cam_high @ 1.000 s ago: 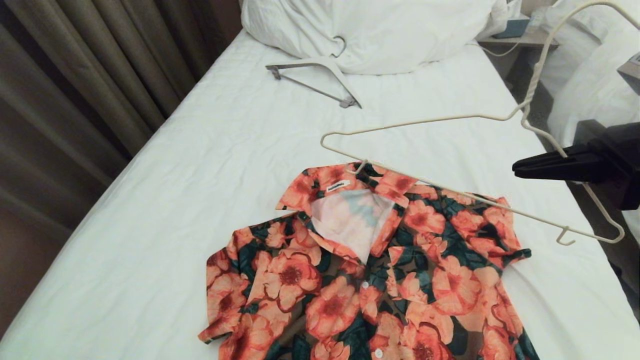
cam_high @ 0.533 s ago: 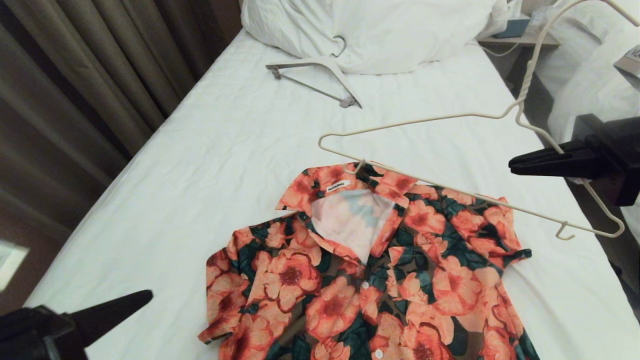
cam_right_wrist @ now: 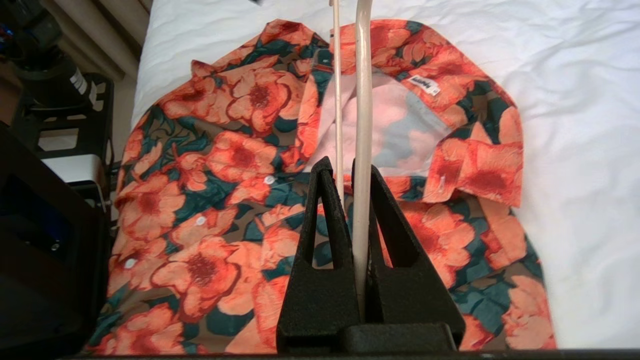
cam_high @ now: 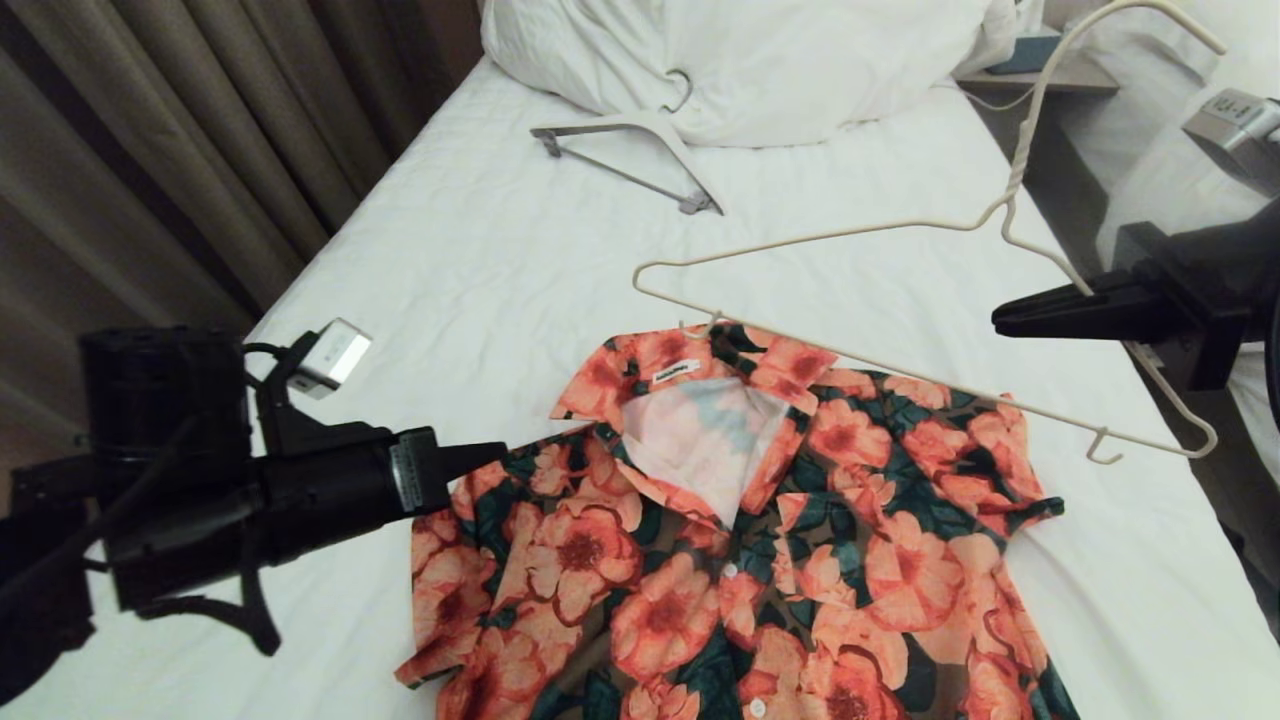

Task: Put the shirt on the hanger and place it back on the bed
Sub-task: Lift the shirt and hanger

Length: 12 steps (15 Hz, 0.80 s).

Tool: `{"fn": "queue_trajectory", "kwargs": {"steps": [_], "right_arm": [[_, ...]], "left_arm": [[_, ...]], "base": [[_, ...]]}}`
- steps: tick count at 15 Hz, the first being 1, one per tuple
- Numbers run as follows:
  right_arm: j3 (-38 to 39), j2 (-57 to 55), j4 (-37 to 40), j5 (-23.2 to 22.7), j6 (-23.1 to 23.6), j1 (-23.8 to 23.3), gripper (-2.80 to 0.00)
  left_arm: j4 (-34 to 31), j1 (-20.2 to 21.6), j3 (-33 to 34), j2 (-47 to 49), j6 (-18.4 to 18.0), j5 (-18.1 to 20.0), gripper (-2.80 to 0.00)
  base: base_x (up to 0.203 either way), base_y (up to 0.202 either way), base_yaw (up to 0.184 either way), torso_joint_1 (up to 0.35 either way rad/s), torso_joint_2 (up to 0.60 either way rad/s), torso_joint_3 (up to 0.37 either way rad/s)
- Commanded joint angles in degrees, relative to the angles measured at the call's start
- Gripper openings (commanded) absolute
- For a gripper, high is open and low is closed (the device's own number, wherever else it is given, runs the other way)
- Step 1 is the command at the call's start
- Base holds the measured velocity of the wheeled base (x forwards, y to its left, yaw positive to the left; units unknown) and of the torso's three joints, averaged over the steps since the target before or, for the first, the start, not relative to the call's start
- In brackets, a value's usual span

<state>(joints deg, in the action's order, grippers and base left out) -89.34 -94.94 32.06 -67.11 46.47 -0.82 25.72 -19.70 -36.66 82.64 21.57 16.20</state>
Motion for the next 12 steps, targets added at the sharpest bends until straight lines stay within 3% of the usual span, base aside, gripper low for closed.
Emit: {"fn": "queue_trajectory", "kwargs": {"steps": [1,2,3,5,12], "right_arm": [[-1.0,-1.7,0.2,-0.4,0.3,0.3,-2.8],[-1.3,-1.9,0.2,-0.4,0.3,0.4,-2.8],[-1.9,-2.3,0.2,-0.4,0.2,0.5,-2.8],[-3.3,-3.3,0.2,-0.4,0.2,0.5,-2.8],[-3.3,-4.0,0.1,-0.5,0.3,2.4,-2.8]], "left_arm": [[0.7,-0.7,-3.2,9.0,0.4,-1.5,-2.8],[1.6,-0.7,-4.1,11.3,0.5,-3.0,-2.8],[3.5,-0.8,-4.6,13.3,0.4,-4.5,0.0],[7.4,-0.8,-5.2,15.3,0.5,-6.4,0.0],[7.4,-0.3,-11.1,20.1,0.4,-7.8,0.0]], "base": [[0.0,0.0,0.0,0.0,0.0,0.0],[0.0,0.0,0.0,0.0,0.0,0.0],[0.0,0.0,0.0,0.0,0.0,0.0],[0.0,0.0,0.0,0.0,0.0,0.0],[0.0,0.0,0.0,0.0,0.0,0.0]]}}
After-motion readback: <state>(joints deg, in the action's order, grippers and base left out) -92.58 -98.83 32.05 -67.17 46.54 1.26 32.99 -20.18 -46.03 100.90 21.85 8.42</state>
